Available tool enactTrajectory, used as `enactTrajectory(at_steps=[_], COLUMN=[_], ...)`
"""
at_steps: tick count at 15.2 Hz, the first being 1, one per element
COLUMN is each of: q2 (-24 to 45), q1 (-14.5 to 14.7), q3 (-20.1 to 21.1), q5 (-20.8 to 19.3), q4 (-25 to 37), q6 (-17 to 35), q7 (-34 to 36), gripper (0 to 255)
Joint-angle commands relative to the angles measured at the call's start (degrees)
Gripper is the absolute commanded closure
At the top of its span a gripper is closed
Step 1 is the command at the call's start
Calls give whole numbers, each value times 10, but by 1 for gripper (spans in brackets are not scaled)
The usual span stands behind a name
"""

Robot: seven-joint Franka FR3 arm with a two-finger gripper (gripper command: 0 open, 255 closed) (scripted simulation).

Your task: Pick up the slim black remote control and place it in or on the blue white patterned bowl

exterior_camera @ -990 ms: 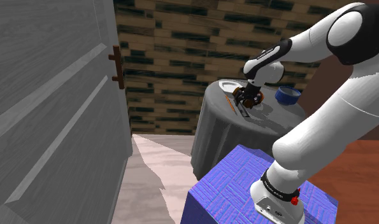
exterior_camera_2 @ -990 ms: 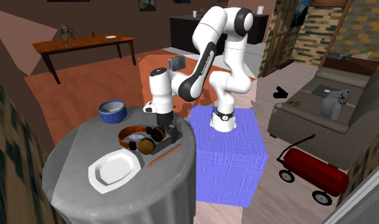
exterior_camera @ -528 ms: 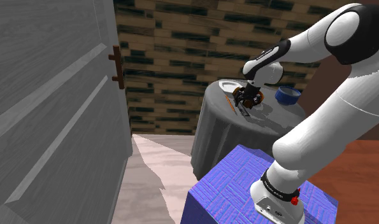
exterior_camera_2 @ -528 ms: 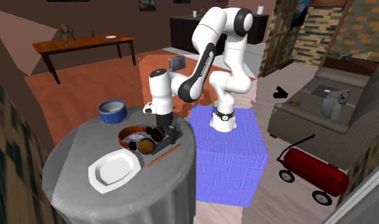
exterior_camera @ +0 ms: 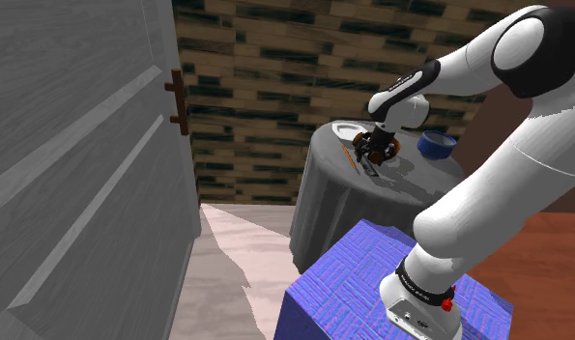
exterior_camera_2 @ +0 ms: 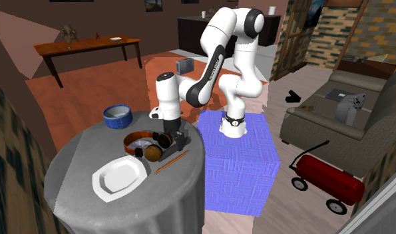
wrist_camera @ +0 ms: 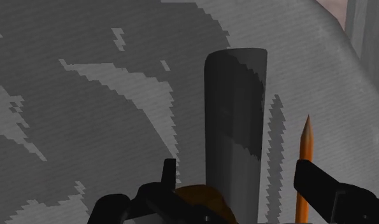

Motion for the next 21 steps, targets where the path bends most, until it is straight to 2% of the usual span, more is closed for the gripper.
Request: enactTrajectory(at_steps=[1, 3, 21], q2=[6, 5, -86], q1=[3, 0, -7], q3=[3, 0, 10], q5=[0, 0, -41], q4=[-5, -3, 60], q6=[2, -2, -150], q7=[0, -5, 34], gripper=[255, 255, 255])
